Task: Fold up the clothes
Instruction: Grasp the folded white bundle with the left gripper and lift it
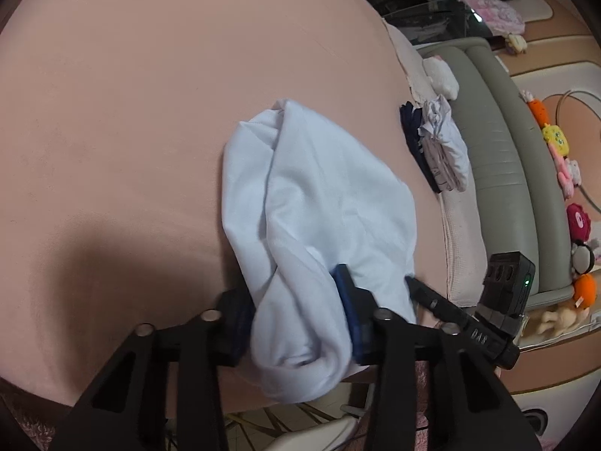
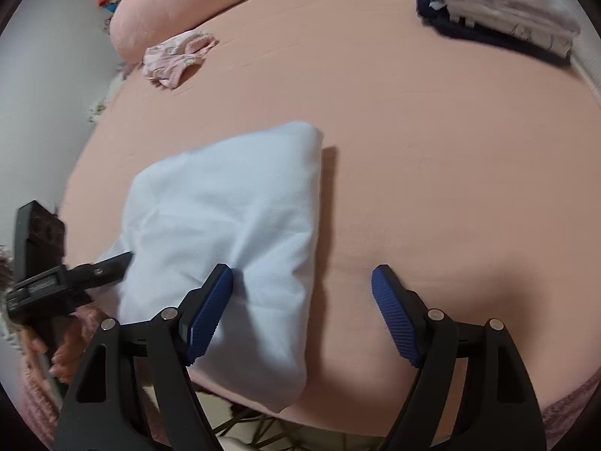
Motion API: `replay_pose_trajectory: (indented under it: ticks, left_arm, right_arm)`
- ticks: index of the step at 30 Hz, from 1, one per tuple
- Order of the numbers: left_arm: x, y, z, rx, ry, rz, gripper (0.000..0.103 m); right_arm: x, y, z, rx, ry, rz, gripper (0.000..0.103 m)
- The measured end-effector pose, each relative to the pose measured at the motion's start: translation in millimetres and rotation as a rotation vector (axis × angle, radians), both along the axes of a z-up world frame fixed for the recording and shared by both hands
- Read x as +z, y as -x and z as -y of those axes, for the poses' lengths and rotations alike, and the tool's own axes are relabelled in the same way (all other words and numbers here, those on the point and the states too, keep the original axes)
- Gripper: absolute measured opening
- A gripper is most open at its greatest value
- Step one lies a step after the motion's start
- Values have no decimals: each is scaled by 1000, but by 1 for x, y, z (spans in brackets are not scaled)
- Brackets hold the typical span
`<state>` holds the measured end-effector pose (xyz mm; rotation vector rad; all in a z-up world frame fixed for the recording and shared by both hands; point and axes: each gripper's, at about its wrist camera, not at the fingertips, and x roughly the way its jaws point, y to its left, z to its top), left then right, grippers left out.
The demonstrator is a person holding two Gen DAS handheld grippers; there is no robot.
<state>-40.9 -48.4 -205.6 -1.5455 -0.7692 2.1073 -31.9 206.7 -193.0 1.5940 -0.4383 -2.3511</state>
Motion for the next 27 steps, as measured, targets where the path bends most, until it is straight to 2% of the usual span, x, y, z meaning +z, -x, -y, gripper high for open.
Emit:
replay_pose_trajectory:
  ticks: [2, 4, 6, 7, 13, 17, 22, 23, 27]
  left_arm:
    - [8, -1, -7, -9, 52, -35, 31]
    - [17, -3, -14, -18, 104, -70, 29]
    - [32, -6, -20, -37, 160, -107, 28]
    - [41, -2, -28, -51, 172, -127, 28]
    - [105, 57, -104, -149, 134, -263, 27]
    - [148, 97, -155, -214, 109, -353, 27]
    - [201, 147, -218, -296, 76, -466, 27]
    - [202, 157, -229, -305, 73, -469, 27]
    - [169, 201, -264, -314, 77, -404, 27]
  right_arm:
    - [0, -1, 5, 62, 61, 7, 45]
    - [0, -1, 10, 88, 96, 13, 42]
    - [-1, 0, 10, 79, 85, 11, 33]
    - [1, 0, 8, 70, 87, 10, 25]
    - [63, 6, -27, 7, 92, -103, 24]
    - [118, 29, -90, -71, 76, -198, 24]
    - [182, 74, -172, -173, -19, -307, 24]
    - [193, 84, -185, -189, -46, -326, 24]
    - [223, 118, -239, -254, -106, -392, 24]
